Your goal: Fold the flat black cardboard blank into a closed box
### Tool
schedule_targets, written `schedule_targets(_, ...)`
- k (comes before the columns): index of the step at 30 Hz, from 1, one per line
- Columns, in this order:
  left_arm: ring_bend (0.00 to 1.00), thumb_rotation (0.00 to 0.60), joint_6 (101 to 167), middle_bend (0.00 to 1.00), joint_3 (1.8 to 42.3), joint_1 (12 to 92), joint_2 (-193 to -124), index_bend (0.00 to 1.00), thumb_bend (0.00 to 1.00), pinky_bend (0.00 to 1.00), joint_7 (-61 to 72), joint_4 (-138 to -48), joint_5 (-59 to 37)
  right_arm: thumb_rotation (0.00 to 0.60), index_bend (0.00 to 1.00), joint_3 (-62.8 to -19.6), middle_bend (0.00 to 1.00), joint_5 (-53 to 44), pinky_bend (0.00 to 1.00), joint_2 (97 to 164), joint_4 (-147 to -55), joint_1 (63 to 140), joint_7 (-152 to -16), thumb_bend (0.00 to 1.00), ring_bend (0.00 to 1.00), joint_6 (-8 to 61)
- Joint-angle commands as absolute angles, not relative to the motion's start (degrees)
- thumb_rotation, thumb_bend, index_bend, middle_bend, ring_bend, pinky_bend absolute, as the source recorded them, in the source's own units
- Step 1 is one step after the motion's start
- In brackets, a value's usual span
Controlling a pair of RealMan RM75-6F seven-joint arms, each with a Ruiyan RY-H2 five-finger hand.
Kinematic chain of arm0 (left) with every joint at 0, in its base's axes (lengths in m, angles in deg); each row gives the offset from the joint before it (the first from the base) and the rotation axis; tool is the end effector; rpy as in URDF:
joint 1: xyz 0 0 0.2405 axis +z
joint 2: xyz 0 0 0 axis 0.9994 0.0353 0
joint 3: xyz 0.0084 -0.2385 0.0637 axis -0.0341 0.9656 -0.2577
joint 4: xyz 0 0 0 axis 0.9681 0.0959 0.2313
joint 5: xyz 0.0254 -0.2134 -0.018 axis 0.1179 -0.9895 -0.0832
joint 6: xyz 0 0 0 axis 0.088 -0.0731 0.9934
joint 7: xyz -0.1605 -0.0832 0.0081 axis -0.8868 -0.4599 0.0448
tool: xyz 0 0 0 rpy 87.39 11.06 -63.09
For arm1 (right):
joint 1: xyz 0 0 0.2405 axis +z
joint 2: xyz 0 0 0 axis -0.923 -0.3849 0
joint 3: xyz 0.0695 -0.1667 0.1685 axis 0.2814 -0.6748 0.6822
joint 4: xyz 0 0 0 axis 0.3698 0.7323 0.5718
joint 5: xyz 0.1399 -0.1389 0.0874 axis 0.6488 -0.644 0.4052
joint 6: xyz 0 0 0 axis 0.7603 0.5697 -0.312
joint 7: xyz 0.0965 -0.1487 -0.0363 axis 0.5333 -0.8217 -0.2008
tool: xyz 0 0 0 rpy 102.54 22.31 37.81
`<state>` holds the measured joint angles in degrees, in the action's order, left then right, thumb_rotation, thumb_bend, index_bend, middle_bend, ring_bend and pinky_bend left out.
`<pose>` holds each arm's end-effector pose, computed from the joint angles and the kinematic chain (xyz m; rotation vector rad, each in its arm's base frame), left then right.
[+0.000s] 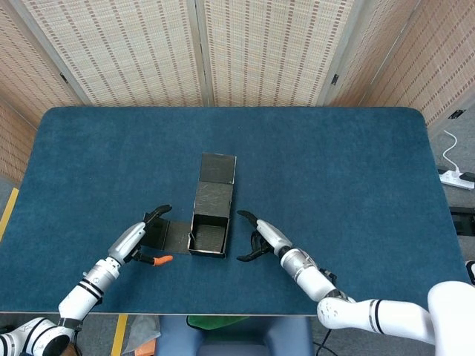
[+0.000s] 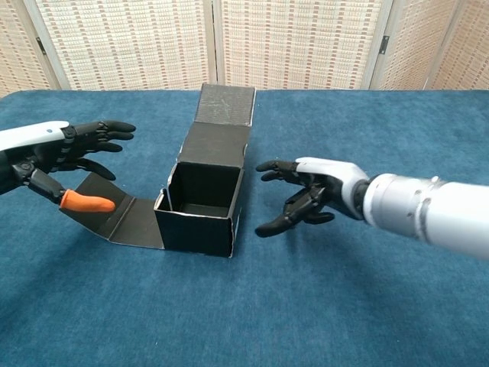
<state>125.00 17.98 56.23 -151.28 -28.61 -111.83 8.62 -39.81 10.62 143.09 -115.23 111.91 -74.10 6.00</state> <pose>-0.1900 0.3167 0.0040 -1.6014 -1.7317 -1.2666 -0.1035 -0.3267 -0.1128 1.5665 -2.0209 1.0719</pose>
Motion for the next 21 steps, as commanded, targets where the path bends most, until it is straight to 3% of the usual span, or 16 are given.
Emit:
schedule_targets(1,0.00,0.600,125.16,0.00,17.93,56.40,-151.05,0.00,0.20,0.22,-29.37,-111.75,8.89,0.600,0.00,-40.01,0.00,11.69,1.00,148.65,-113.75,111.38,-78.89,0.00,0.63,11.38)
schedule_targets(9,0.00,0.600,125.18,0.00,17.39,56.61,-151.06,0.00,0.20,0.22,-33.30,-109.98,10.44,0.600,0.00,-38.69,0.00,14.04,1.00,157.78,-108.13,111.24,-84.16,0.00,0.62,16.91)
schedule_targets(21,0.00,0.600,126.63,0.00,16.62,57.04,-151.03,0.00,0.21,0.22,-37.55,-107.80,12.74,0.600,0.00,-33.68,0.03,9.80,1.00,166.77,-97.28,112.13,-81.59,0.00,0.63,16.21)
